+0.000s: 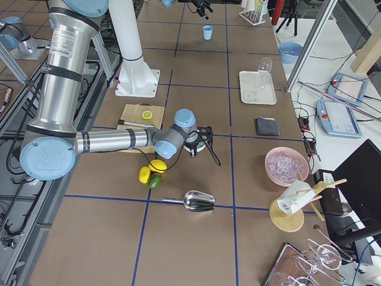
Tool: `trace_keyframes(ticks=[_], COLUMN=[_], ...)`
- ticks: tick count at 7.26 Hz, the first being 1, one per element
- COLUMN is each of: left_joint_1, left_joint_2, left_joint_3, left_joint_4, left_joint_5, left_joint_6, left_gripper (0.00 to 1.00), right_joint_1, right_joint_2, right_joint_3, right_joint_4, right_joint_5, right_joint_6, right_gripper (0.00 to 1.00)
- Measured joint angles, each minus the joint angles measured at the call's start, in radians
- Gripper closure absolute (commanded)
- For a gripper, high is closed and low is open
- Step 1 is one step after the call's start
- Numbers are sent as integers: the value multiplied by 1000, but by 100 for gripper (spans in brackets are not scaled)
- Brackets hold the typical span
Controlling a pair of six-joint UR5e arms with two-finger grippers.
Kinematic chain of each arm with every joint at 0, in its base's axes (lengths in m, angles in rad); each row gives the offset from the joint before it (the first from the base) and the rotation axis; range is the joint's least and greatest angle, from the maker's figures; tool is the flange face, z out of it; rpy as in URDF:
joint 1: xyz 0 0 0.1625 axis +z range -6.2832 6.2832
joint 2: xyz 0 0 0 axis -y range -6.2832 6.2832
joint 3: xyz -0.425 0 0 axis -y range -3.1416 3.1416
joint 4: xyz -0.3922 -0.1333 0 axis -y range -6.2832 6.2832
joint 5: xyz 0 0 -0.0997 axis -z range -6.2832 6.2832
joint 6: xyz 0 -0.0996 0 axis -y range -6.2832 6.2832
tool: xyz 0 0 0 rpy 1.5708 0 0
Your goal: Pour ice into bowl
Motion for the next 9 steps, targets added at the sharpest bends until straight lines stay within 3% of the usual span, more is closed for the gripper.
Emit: trace_keyframes(ticks=[1, 2, 4, 5, 7, 9], left_joint_1=[-19, -31, -72, -119, -289, -418], left_joint_2=[-4, -6, -39, -74, -186, -292], left_joint_3=[-1, -4, -17, -29, -51, -60], left_joint_4=[11, 28, 118, 204, 452, 720], left_joint_5=[-20, -27, -40, -93, -272, -353], left_joint_6=[22, 52, 132, 166, 292, 492], left_gripper=[0, 0, 0, 0, 0, 0], right_joint_1=[24, 45, 93, 133, 225, 340], right_joint_2=[-1, 0, 3, 2, 0, 1], right_joint_3=[-31, -54, -74, -76, -67, -59], right_joint_4=[8, 11, 9, -7, -92, -224], right_joint_5=[14, 36, 87, 121, 156, 182], right_joint_6=[-15, -23, -40, -74, -229, -453], right_gripper=[35, 0, 0, 0, 0, 0])
